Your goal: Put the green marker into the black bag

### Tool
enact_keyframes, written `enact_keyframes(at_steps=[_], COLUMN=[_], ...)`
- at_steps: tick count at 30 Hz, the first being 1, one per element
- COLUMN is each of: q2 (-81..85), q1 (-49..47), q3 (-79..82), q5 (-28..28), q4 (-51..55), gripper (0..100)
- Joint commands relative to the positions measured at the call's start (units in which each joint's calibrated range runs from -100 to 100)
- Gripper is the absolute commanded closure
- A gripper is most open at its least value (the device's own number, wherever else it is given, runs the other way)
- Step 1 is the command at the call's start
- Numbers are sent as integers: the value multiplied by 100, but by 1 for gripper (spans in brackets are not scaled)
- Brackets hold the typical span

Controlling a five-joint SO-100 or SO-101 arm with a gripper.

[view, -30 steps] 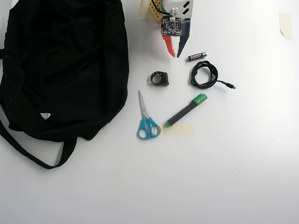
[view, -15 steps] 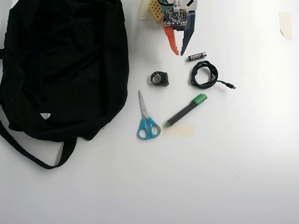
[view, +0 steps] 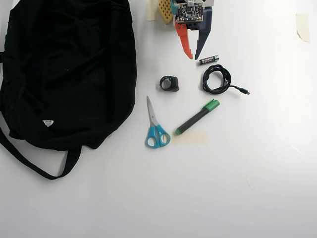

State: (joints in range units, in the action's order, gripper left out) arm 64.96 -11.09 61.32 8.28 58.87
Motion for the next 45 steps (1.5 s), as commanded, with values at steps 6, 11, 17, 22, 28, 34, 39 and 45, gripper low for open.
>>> enact_keyframes(at_steps=[6, 11, 17, 22, 28, 34, 39, 45], q2=[-770, -1393, -1916, -2413, -2878, -3393, -3642, -4123], q1=[-35, -12, 32, 47, 212, 234, 219, 227], q3=[-1128, -1891, -2682, -3365, -3859, -3859, -4111, -4964], q5=[-5, -5, -5, -5, -47, -47, -47, -52], q4=[-124, -124, -124, -124, -460, -1528, -1933, -2019], gripper=[98, 98, 98, 98, 98, 98, 98, 98])
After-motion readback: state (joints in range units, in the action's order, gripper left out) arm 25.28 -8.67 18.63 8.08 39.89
